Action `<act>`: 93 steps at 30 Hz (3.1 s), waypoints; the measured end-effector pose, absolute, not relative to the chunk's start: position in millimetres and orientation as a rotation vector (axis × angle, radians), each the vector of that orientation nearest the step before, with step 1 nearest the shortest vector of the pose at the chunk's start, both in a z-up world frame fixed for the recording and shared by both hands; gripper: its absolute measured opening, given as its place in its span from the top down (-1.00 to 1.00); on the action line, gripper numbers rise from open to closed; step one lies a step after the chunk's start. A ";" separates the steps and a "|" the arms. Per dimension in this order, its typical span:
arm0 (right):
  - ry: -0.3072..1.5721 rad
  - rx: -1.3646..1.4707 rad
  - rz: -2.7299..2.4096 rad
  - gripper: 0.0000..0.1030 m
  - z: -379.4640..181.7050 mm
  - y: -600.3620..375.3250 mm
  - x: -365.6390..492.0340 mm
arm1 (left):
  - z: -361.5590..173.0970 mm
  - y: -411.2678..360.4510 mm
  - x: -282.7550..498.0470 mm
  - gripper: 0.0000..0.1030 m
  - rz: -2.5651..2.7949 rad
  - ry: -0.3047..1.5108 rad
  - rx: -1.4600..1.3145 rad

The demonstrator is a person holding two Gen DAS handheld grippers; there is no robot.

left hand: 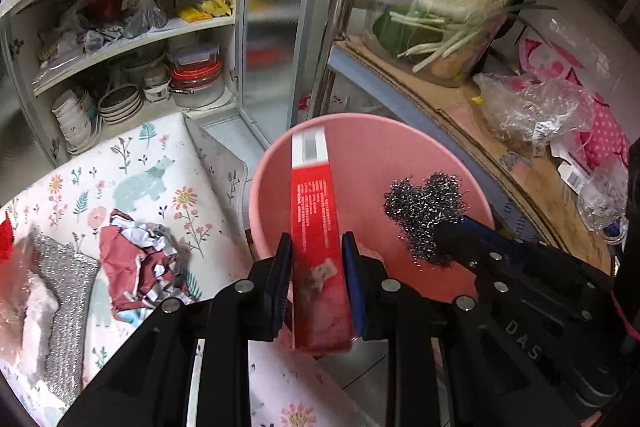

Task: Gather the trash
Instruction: 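Open both grippers to drop the red box and steel wool into the bucket, then move both open grippers back over the table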

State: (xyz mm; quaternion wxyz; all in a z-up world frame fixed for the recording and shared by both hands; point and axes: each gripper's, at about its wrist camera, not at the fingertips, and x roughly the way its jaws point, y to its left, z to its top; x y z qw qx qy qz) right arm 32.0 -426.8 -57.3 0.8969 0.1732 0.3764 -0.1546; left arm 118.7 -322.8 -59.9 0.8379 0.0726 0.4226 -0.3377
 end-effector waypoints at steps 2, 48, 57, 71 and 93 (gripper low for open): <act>0.784 0.356 -0.322 0.64 -58.4 -427.2 32.9 | -62.7 -324.6 120.7 0.54 -0.729 0.897 0.150; 0.713 0.273 -0.252 0.27 -19.3 -385.3 27.2 | -14.4 -232.3 95.6 0.11 -0.591 0.782 0.139; 0.729 0.275 -0.143 0.27 -20.7 -341.5 28.3 | -16.9 -191.5 92.8 0.11 -0.492 0.803 0.123; 0.771 0.232 -0.014 0.27 -27.9 -277.2 38.0 | -21.4 -120.5 84.8 0.11 -0.361 0.813 0.078; 0.821 0.237 0.067 0.27 -45.6 -255.6 67.2 | -26.9 -14.7 126.1 0.11 -0.289 0.843 -0.092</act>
